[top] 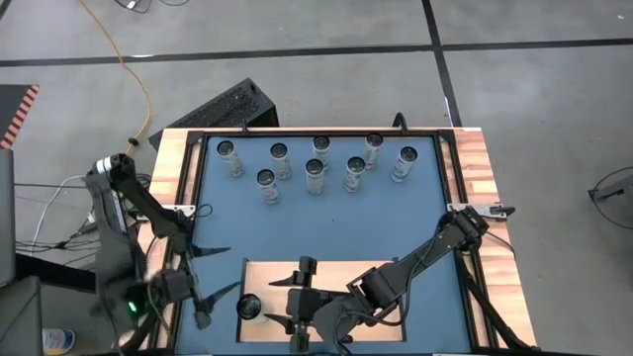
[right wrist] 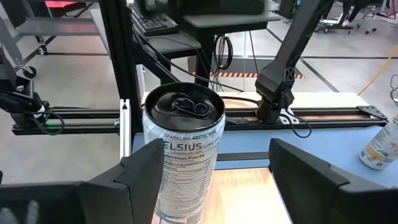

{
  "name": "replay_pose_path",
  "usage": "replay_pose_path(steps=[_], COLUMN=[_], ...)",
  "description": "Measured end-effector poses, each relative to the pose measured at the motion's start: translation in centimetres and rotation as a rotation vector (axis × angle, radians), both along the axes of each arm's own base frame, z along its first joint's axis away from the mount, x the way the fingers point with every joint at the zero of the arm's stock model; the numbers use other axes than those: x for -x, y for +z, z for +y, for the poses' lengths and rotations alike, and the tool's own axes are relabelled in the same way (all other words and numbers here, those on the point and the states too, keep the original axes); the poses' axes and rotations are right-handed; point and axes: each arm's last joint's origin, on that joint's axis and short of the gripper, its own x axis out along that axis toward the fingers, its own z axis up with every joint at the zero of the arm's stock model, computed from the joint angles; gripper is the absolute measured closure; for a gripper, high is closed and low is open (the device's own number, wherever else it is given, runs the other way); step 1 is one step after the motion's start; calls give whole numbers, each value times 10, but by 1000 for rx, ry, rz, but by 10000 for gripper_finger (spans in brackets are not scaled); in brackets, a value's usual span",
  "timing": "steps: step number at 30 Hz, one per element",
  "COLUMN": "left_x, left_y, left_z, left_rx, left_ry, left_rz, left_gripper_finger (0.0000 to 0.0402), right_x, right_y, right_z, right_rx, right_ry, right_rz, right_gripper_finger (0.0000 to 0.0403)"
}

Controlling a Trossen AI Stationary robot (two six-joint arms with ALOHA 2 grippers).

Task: Place canned beverage on shelf
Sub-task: Put the bottom right white blue soda can on the shelf

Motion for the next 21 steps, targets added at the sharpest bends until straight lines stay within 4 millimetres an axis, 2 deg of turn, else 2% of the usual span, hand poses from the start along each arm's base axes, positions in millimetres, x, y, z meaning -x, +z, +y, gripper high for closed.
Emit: replay_pose_path(steps=[2,4,7,9,11,15,21], left_x=[9,16,32,42,50,50,33], left_y=[11,17,13,7,-5,-32,-70], left_z=[16,34,70,94,109,110,82], left_rx=[94,135,128,233,343,440,430], left_ry=[-156,-229,-212,-151,-90,-42,-39], left_rz=[25,57,153,179,185,162,146], left_gripper_finger=[79,79,79,79,79,79,79], right_x=[0,0,0,2,3,5,2], right_y=[0,1,3,3,3,3,3], right_z=[0,0,3,5,7,10,4], right_rx=[4,7,4,2,3,-6,-6], right_ry=[1,5,14,20,20,0,-13], right_rz=[0,-10,-26,-30,-31,-36,-36], right_gripper_finger=[117,117,117,117,117,117,117])
